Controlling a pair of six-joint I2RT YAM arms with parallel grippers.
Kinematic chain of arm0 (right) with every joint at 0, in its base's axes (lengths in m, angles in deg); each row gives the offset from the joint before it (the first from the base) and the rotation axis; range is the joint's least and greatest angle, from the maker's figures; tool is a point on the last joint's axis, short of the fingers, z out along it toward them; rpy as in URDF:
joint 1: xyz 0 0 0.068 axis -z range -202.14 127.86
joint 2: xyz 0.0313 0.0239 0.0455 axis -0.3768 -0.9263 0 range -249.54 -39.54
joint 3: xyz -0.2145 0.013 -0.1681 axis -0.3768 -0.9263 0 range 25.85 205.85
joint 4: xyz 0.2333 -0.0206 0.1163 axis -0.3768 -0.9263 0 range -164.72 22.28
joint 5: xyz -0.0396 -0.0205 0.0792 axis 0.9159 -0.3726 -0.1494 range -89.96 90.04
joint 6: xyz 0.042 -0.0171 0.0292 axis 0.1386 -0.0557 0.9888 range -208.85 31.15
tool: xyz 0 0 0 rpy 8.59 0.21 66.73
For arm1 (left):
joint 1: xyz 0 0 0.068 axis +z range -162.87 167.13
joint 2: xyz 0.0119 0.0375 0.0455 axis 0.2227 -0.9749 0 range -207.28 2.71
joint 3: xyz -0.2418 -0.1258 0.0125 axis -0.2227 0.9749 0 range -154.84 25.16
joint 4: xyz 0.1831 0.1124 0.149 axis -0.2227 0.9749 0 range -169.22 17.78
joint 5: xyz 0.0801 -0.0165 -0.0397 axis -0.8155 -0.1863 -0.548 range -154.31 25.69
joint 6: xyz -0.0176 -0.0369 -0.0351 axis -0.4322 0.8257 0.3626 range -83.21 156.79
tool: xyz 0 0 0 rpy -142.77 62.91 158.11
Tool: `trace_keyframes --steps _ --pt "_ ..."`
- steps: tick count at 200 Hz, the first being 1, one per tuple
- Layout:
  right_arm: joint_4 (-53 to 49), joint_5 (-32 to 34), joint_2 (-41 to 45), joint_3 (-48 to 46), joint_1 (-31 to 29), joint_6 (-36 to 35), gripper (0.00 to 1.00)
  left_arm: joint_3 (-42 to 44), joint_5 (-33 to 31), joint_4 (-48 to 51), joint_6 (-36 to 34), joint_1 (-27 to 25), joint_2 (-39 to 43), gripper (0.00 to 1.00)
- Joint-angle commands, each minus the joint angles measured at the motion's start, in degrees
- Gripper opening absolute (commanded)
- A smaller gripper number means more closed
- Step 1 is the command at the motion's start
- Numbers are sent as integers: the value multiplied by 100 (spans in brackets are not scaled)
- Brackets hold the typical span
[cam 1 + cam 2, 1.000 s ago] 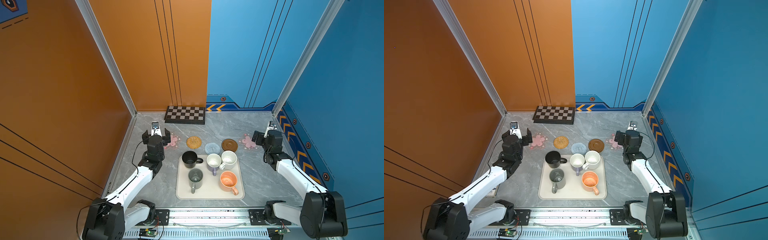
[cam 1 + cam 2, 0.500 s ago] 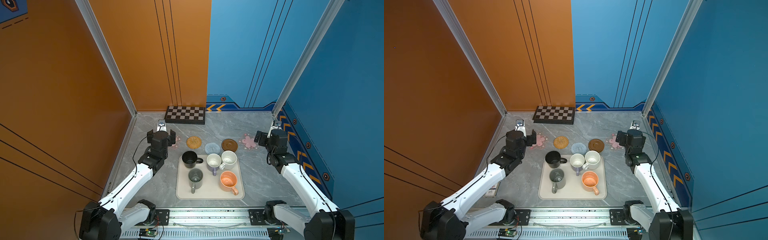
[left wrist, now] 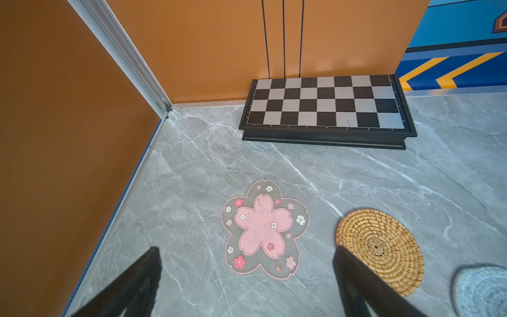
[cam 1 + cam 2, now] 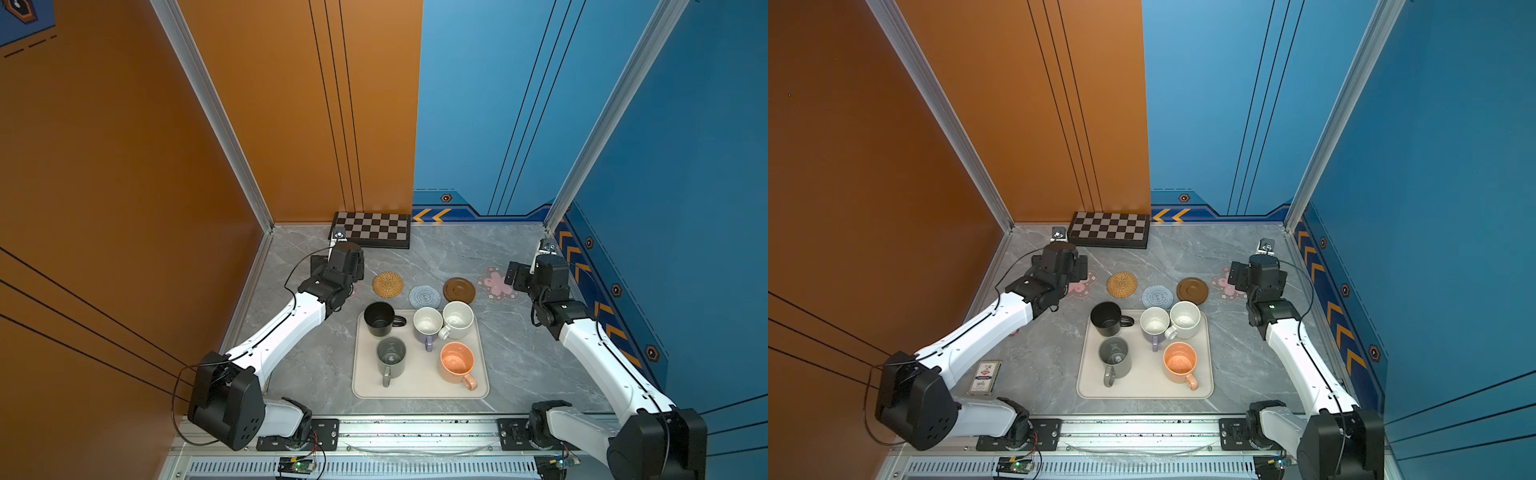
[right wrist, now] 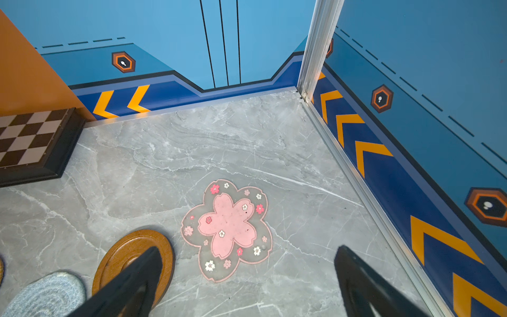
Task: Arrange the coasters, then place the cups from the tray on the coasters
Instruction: 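Raise both arms forward, right gripper over the pink flower coaster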
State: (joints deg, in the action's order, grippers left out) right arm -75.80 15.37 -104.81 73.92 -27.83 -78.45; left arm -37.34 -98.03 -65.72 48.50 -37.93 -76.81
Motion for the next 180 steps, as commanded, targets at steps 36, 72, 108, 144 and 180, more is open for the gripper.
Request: trace_keyframes --steps 36,72,108,144,180 --pt "-680 448 -629 535 -28 113 100 -779 834 437 -33 -124 -495 98" --pt "-1141 704 -1170 828 32 321 98 -1041 225 525 95 -240 -681 98" --pt "-1501 41 -1611 917 153 513 90 -1170 -24 750 411 -229 -748 98" --pt "-1725 -404 -2085 868 352 771 79 -1068 76 779 564 -236 -696 98" --pt "-2040 -781 -2607 1046 376 887 71 -1020 171 836 650 -221 -687 98"
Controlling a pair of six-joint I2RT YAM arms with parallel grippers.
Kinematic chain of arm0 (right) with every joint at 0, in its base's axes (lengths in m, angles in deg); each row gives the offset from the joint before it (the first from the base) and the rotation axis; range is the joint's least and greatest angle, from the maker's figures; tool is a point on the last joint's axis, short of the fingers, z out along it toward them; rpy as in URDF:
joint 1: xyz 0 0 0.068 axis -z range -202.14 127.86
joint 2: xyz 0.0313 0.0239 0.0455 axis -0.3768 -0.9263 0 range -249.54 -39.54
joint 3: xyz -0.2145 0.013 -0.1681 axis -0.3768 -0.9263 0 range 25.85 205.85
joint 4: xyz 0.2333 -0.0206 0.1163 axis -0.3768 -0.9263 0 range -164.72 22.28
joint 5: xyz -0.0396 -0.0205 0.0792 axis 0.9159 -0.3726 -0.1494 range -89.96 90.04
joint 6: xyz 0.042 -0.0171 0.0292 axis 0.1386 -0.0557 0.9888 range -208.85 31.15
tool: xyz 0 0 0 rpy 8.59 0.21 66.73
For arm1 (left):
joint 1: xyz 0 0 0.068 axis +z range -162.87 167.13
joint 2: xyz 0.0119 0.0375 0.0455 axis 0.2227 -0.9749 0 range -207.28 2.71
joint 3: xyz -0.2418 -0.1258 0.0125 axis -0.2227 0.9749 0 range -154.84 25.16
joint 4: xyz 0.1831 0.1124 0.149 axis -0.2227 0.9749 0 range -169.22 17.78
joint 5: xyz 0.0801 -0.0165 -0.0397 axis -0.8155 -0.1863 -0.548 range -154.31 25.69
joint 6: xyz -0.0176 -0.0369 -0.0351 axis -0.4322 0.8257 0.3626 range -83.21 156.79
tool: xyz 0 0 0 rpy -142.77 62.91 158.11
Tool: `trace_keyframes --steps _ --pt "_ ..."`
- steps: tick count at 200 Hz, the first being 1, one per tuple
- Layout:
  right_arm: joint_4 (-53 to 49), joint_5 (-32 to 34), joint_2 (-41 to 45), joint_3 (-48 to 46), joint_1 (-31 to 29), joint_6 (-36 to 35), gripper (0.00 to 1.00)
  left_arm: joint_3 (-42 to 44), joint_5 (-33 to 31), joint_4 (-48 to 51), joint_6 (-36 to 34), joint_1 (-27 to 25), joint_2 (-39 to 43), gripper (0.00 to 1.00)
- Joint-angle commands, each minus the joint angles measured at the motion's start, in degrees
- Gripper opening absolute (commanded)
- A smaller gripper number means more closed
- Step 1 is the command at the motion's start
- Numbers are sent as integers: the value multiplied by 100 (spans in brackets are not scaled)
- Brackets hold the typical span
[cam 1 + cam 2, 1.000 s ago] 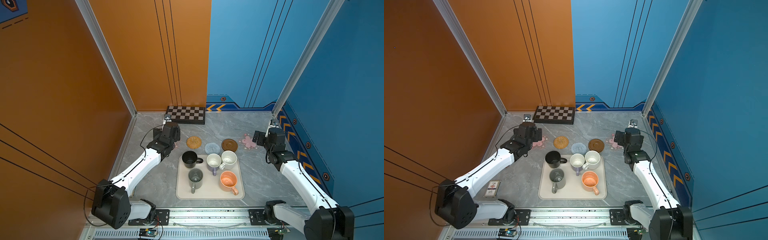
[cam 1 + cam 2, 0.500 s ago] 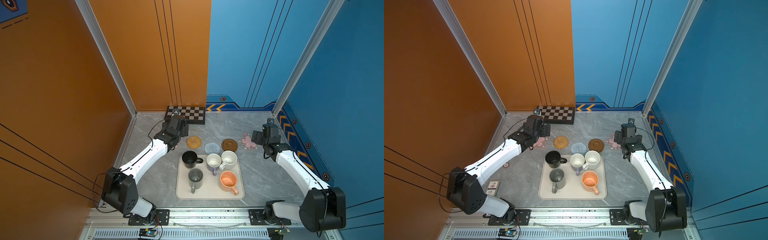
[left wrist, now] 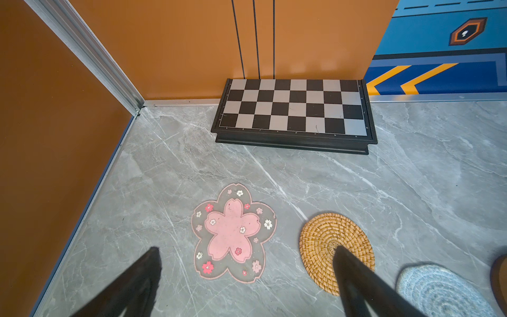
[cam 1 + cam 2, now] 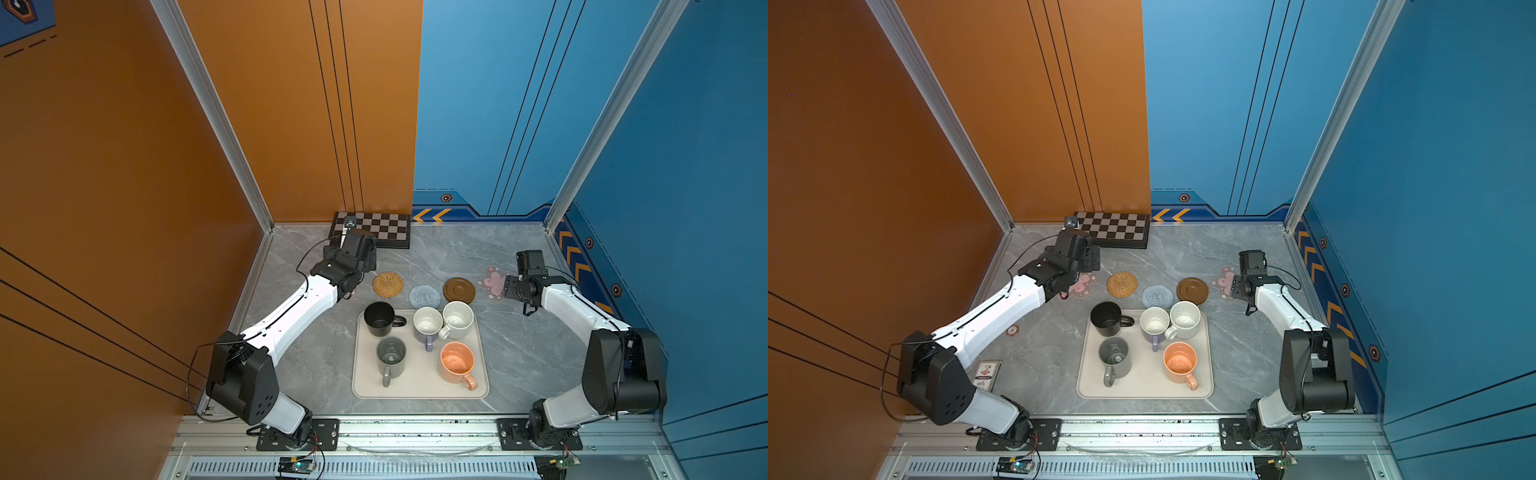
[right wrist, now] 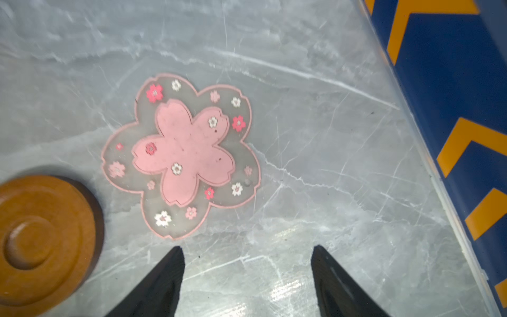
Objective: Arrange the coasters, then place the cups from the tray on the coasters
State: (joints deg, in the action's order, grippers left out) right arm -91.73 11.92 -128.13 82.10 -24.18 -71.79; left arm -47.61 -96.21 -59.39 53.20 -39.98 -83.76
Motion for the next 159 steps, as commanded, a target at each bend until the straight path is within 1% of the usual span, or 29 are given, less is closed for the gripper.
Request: trace_keyframes --steps 1,25,58,91,101,123,159 --pt "-451 -456 -287 229 11 224 71 8 -10 204 184 -19 8 98" --pt "-451 -779 -514 259 -6 337 70 35 79 200 258 -5 -9 98" --pt "-444 -911 -782 395 -93 420 70 43 166 255 272 13 -45 98" --pt "-423 -971 -1044 528 -241 491 69 65 193 343 369 45 -34 98" --pt "-396 -999 -1116 554 -297 491 69 107 109 343 461 52 14 98" --pt "-370 -858 -1292 620 -396 525 70 174 27 347 598 103 93 98" --pt "-376 -803 -1531 760 -411 677 71 209 104 384 652 214 160 98"
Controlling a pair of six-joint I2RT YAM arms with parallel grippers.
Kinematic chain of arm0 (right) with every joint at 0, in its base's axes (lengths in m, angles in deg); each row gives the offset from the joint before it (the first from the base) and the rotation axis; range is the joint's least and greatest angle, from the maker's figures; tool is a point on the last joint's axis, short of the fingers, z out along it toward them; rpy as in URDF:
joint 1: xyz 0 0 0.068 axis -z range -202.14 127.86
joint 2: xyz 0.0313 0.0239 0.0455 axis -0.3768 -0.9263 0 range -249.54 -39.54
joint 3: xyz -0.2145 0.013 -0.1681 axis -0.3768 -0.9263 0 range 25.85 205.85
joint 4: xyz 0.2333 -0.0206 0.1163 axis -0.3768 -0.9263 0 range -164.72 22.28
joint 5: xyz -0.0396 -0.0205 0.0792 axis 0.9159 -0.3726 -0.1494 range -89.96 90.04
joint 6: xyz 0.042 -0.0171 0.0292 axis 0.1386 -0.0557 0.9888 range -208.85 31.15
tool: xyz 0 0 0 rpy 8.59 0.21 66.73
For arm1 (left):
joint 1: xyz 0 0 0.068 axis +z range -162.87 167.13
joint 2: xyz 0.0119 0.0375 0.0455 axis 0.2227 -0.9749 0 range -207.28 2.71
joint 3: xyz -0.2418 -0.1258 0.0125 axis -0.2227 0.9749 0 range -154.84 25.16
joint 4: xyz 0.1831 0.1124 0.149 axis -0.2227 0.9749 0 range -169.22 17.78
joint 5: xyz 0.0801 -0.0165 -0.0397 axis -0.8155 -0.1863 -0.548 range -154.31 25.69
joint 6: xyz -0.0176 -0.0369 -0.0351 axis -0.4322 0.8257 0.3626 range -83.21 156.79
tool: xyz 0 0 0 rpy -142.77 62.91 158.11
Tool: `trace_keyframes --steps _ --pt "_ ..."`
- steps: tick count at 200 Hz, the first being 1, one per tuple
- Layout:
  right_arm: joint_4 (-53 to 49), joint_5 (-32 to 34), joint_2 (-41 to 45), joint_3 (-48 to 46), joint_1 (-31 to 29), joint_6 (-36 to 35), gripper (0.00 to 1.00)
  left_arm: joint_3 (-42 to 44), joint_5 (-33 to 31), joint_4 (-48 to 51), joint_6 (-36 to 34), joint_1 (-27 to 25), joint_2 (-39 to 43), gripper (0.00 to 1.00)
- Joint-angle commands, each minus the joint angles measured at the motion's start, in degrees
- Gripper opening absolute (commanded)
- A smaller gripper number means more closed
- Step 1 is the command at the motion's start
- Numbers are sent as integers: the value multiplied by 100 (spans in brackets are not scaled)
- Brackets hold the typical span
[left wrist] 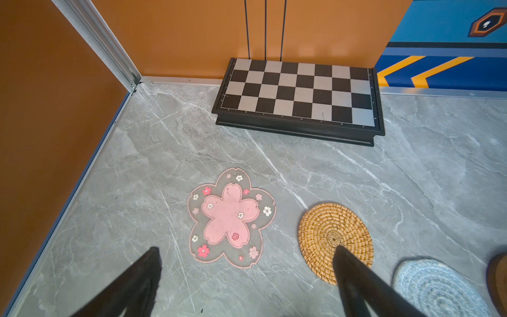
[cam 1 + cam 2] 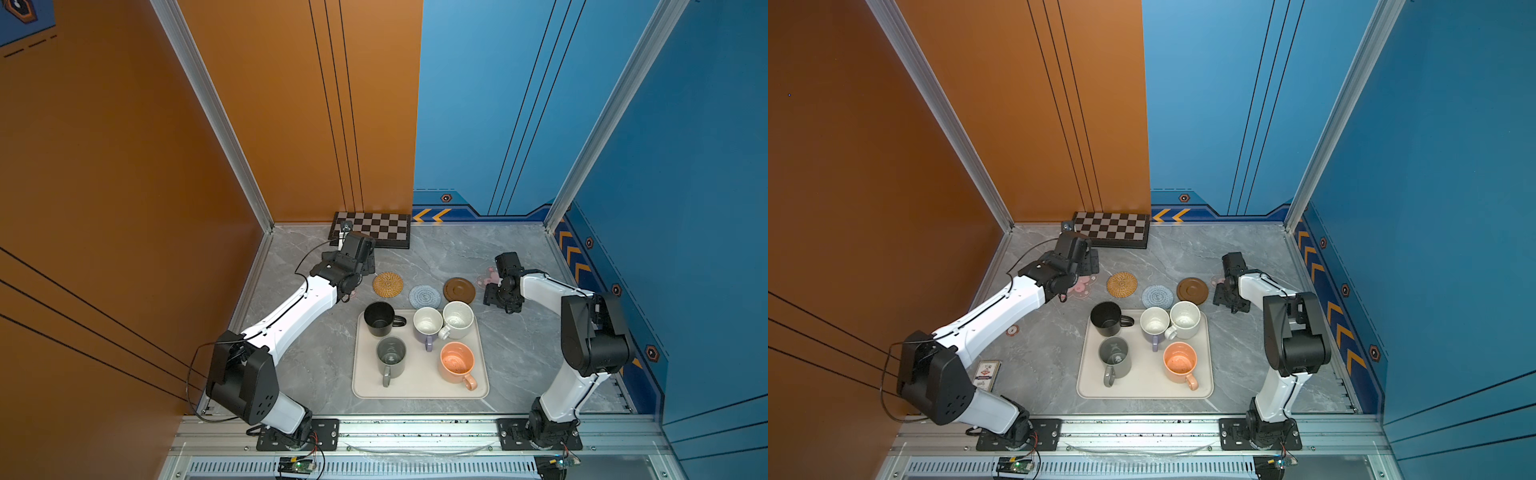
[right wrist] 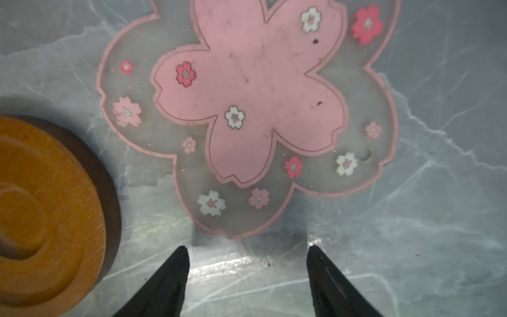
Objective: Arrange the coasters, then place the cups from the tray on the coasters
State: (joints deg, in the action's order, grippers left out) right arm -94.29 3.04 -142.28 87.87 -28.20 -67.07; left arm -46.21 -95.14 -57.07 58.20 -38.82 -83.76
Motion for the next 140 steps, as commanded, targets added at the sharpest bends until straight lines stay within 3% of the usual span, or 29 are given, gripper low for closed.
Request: trace_keyframes --steps 1,140 --pt "-121 94 -120 186 -9 209 71 74 -3 155 148 103 163 98" --pt "-607 451 -1064 1129 -35 119 70 229 230 153 558 426 87 98"
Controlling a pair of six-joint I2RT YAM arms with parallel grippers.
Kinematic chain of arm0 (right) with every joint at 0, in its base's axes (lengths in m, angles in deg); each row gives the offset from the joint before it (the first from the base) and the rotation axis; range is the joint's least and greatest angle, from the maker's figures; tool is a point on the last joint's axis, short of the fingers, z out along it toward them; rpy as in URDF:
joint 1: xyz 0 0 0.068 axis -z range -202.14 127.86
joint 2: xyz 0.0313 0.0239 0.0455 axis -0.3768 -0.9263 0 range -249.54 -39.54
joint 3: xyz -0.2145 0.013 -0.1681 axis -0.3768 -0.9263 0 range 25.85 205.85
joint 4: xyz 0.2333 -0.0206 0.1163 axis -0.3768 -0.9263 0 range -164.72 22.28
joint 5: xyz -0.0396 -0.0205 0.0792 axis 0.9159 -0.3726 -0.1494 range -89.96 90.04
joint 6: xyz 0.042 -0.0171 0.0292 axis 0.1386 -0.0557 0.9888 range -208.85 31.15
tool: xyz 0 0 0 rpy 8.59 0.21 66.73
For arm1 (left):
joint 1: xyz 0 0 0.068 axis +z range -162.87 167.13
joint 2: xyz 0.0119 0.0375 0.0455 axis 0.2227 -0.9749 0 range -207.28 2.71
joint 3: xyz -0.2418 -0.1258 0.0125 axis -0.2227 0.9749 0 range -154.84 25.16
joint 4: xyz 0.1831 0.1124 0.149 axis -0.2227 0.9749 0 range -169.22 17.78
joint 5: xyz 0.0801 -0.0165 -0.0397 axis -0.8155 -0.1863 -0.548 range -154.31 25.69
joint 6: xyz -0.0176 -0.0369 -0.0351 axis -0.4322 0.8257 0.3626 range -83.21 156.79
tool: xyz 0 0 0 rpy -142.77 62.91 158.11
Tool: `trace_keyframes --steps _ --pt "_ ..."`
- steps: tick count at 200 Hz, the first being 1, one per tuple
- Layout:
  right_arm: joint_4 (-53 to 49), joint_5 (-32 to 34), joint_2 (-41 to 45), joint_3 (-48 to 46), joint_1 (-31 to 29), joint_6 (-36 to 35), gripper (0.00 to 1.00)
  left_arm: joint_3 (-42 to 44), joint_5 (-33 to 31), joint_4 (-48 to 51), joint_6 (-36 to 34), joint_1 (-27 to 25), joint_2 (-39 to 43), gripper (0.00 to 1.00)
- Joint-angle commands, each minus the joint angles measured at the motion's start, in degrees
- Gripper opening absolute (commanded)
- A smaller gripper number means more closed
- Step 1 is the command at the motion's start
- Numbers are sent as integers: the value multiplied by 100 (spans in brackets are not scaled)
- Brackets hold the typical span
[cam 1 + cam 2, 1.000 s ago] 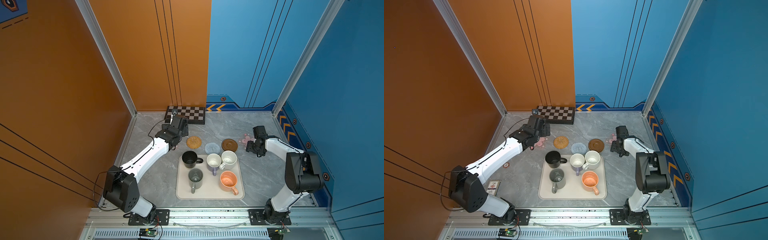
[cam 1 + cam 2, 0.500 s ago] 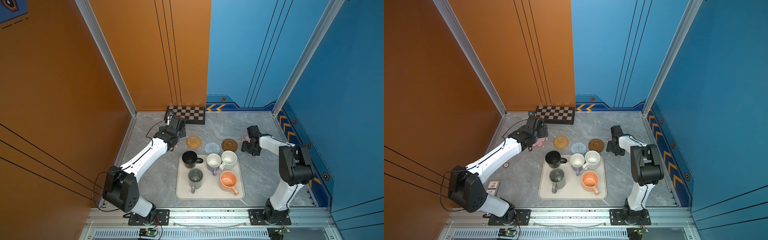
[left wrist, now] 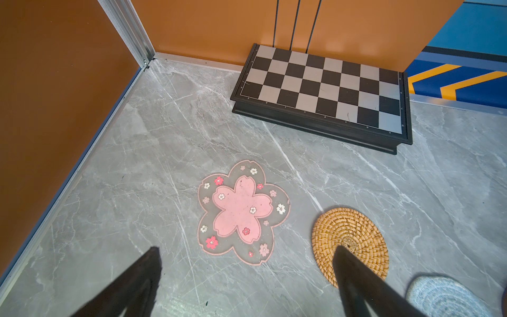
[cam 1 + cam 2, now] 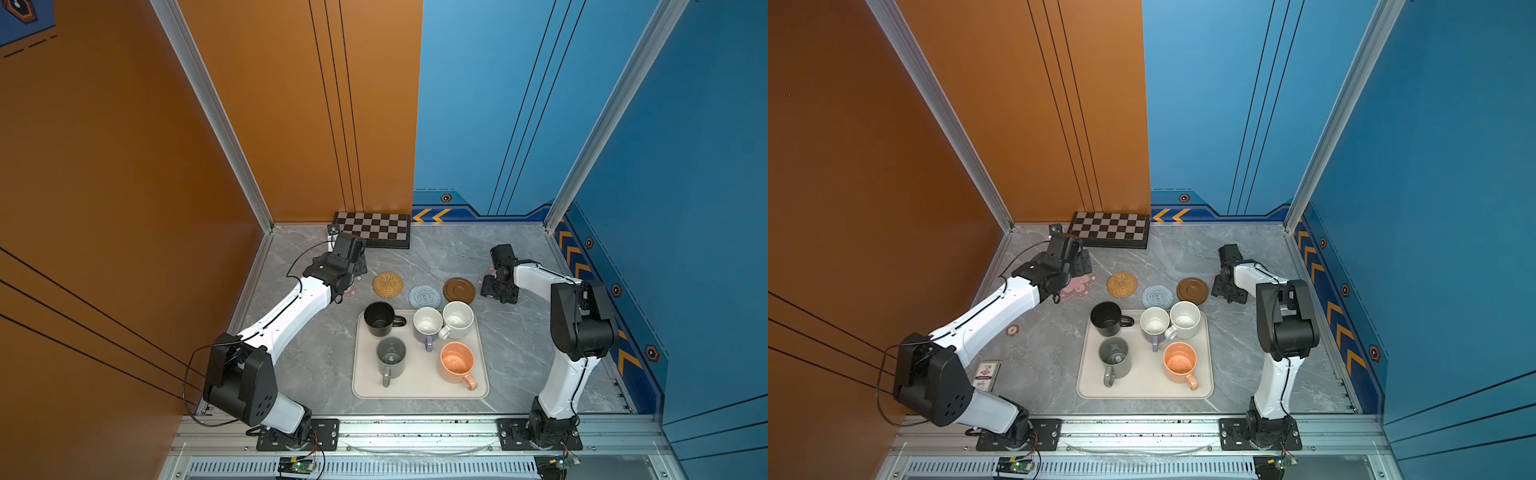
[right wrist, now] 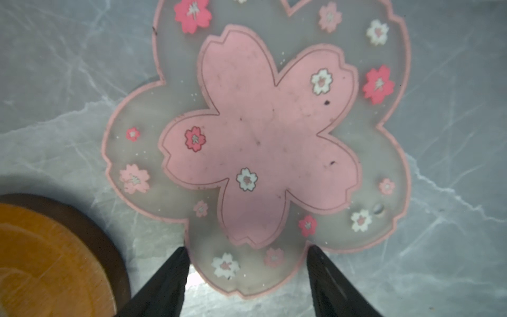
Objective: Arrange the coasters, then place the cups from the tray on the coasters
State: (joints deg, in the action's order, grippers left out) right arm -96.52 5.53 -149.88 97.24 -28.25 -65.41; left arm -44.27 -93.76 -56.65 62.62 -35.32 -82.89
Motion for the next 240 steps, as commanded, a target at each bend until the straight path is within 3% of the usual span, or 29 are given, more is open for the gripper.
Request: trace_keyframes --steps 1,240 --pt "-391 204 -308 204 -30 -49 70 35 95 118 125 76 -5 98" --pt "-1780 -251 -2629 3702 369 -598 69 -151 519 121 656 351 -728 98"
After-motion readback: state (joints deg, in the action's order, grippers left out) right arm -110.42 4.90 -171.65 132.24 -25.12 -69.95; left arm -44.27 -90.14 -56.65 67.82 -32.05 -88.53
